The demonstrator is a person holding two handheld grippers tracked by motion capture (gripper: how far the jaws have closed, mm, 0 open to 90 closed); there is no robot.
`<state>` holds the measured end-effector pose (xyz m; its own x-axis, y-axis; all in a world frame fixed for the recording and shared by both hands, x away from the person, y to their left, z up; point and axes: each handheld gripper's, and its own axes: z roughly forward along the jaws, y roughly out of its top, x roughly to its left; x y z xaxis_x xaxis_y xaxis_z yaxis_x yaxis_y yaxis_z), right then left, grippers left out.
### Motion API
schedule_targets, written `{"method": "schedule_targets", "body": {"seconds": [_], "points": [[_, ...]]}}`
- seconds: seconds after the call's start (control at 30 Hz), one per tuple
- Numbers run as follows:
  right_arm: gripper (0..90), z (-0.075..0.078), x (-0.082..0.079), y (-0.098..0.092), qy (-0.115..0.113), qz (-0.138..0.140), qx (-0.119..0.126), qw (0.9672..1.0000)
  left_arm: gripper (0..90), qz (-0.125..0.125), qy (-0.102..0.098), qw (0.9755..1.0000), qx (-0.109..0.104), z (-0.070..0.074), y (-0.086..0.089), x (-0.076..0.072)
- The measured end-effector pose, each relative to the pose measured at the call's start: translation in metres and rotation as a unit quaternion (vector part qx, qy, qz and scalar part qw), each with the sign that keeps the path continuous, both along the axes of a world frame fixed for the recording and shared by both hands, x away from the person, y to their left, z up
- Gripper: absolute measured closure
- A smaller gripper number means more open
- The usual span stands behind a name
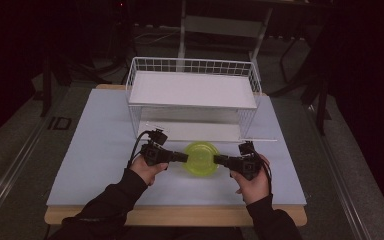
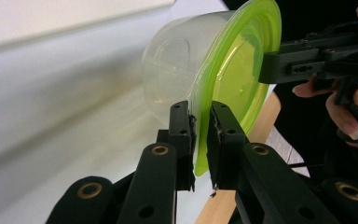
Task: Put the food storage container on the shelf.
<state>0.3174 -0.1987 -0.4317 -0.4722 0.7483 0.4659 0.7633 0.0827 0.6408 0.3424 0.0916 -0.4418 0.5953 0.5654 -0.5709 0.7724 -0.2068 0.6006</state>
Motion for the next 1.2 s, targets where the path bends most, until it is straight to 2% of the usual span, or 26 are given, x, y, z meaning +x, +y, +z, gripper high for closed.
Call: {"method": "schedule_targets", "body": {"seconds": [0.23, 0.5, 0.63, 0.87, 1.2], "points": [[80.6, 0.03, 0.0, 0.008, -0.027, 0.01, 0.007, 0.9996, 81.9, 0.012, -0.021, 0.9996, -0.014, 0.03, 0.011, -0.004], [80.6, 0.062, 0.004, 0.019, -0.047, 0.021, 0.016, 0.9985, 81.9, 0.027, -0.041, 0.9986, -0.017, 0.063, 0.024, -0.007], [80.6, 0.076, 0.008, 0.025, -0.059, 0.024, 0.014, 0.9979, 82.0, 0.035, -0.049, 0.998, -0.021, 0.075, 0.03, -0.005], [80.5, 0.102, 0.018, 0.034, -0.078, 0.022, 0.013, 0.9966, 82.0, 0.049, -0.063, 0.996, -0.041, 0.097, 0.039, 0.003], [80.4, 0.13, 0.037, 0.04, -0.087, 0.015, 0.014, 0.996, 82.1, 0.07, -0.077, 0.9943, -0.023, 0.131, 0.039, 0.015]]}}
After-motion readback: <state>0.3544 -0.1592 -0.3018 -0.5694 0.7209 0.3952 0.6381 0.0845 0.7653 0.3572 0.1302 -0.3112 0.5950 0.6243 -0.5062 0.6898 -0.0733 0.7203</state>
